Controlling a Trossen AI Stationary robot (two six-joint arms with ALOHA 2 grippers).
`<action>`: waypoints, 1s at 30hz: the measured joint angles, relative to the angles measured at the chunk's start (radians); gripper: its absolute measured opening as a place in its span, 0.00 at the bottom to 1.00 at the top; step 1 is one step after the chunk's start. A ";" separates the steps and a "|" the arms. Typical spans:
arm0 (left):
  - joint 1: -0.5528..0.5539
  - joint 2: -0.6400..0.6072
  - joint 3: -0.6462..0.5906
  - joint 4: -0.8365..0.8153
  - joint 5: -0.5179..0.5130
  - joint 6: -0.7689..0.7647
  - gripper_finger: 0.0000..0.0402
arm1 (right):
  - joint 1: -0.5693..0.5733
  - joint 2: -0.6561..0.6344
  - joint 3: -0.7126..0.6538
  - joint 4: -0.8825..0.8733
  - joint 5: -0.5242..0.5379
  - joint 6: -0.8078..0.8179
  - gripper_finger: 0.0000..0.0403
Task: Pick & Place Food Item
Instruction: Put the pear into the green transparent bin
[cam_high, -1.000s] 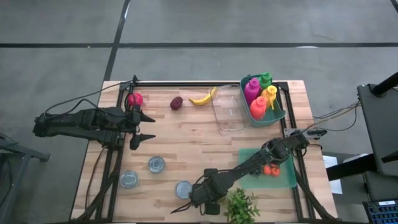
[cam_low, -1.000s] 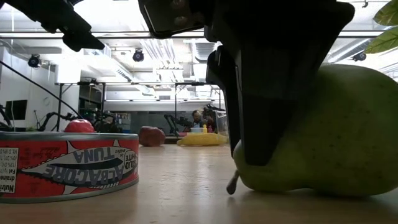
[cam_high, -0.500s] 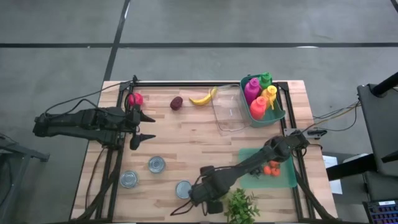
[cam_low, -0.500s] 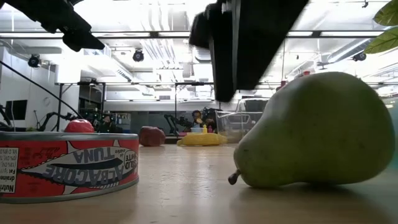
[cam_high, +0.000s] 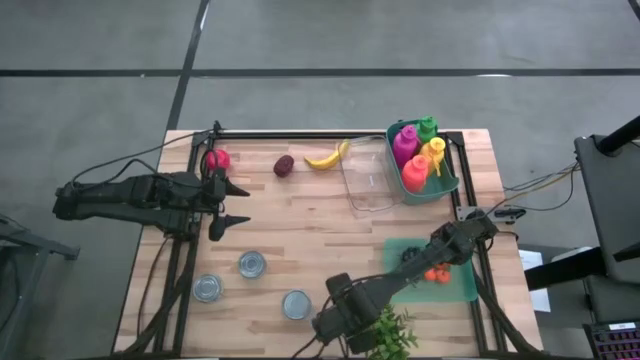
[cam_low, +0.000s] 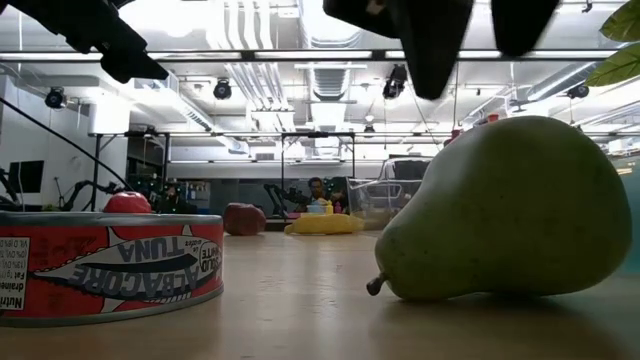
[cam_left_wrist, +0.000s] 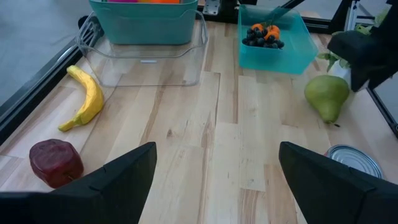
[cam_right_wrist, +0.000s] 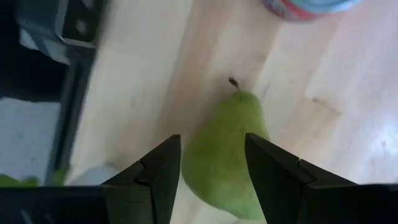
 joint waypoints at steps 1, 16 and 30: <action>0.000 0.000 0.000 0.000 0.000 0.000 0.86 | 0.001 0.000 -0.004 -0.011 0.005 0.000 0.43; 0.000 0.000 0.000 0.000 0.000 0.000 0.86 | 0.000 0.002 -0.008 -0.060 0.059 0.019 0.43; 0.000 0.000 0.000 0.000 0.000 0.000 0.86 | -0.006 0.001 0.016 -0.078 0.057 0.232 0.46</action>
